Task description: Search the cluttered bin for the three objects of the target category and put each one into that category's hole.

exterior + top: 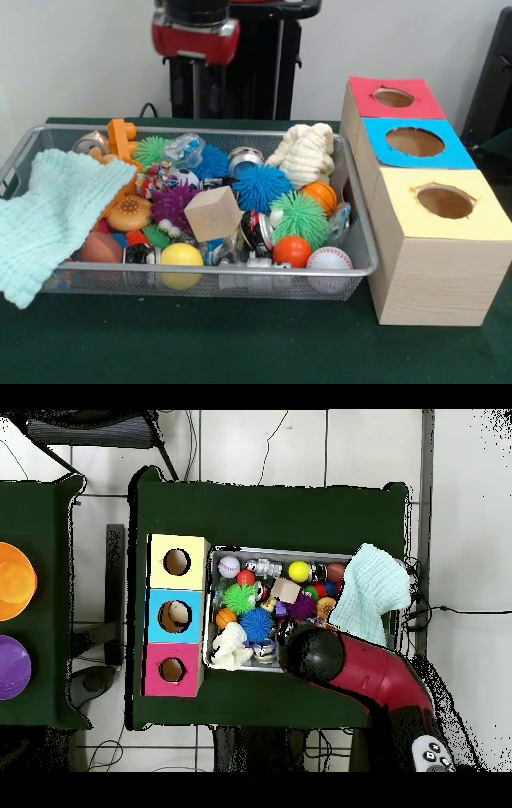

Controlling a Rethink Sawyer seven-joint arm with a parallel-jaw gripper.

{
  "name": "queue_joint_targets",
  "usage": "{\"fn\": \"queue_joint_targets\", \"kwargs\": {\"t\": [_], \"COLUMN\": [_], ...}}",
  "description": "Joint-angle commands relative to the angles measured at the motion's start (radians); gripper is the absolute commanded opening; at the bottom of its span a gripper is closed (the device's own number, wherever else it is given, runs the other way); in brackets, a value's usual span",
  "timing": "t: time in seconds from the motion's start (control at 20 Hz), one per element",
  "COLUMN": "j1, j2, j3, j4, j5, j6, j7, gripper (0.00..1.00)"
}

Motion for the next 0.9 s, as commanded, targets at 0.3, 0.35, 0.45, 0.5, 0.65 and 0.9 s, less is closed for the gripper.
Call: {"fn": "queue_joint_targets", "kwargs": {"t": [0.3, 0.35, 0.45, 0.5, 0.65, 0.9], "j1": [-0.087, -0.085, -0.085, -0.093, -0.094, -0.100], "j2": [0.185, 0.193, 0.204, 0.216, 0.236, 0.278], "j3": [0.134, 0.132, 0.136, 0.142, 0.151, 0.151], "j4": [-0.087, -0.089, -0.089, -0.088, -0.087, -0.083], "j5": [-0.071, -0.067, -0.070, -0.068, -0.060, -0.061], "j6": [-0.238, -0.251, -0.279, -0.290, -0.312, -0.356], "j7": [0.055, 0.068, 0.072, 0.071, 0.078, 0.090], "gripper": [1.00, 1.00, 1.00, 1.00, 1.00, 1.00]}}
